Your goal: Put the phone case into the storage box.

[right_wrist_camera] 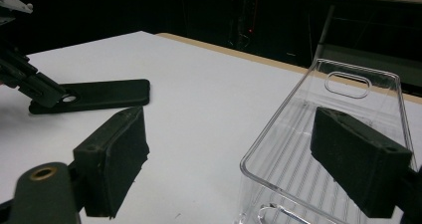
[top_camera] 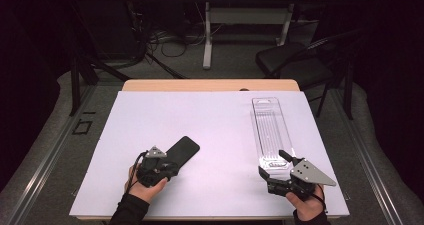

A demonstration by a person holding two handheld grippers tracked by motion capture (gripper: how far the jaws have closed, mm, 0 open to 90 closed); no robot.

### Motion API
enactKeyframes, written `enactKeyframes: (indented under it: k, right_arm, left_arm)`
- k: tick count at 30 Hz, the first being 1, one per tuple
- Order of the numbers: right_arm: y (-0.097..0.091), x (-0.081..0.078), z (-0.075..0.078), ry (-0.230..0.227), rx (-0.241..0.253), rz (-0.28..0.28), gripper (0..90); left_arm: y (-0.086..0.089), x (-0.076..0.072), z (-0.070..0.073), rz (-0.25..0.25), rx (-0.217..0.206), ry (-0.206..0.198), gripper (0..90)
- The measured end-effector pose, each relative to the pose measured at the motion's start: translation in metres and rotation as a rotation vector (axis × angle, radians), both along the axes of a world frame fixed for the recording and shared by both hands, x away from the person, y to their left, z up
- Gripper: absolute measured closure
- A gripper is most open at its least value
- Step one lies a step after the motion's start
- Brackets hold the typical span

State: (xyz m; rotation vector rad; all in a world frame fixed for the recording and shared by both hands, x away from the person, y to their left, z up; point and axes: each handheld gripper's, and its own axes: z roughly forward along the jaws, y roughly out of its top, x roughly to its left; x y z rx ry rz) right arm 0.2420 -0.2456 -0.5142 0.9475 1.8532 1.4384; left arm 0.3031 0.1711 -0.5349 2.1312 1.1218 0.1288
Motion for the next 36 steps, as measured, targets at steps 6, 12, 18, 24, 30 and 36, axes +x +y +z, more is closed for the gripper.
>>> enactKeyframes:
  k: [6,12,18,24,30,36]
  right_arm:
    - [0.001,0.000,0.000,-0.001,0.003,0.001,14.3]
    - [0.000,0.000,0.000,-0.002,0.002,0.002,14.3]
    - [0.000,0.000,-0.001,-0.003,0.001,0.003,14.3]
    - [0.001,0.000,0.000,-0.003,0.002,0.003,14.3]
    - [0.001,0.000,0.000,-0.003,0.001,0.004,14.3]
    - [0.000,0.000,0.000,-0.004,0.000,0.004,14.3]
  left_arm:
    - [0.005,0.000,0.002,0.013,-0.002,-0.043,63.7]
    - [0.010,0.000,0.005,0.028,-0.016,-0.072,54.7]
    - [0.014,0.001,0.006,0.051,-0.023,-0.085,49.5]
    - [0.018,0.001,0.008,0.057,-0.024,-0.106,48.6]
    - [0.021,0.002,0.009,0.056,-0.025,-0.128,48.5]
    - [0.022,0.001,0.012,0.065,-0.022,-0.119,46.3]
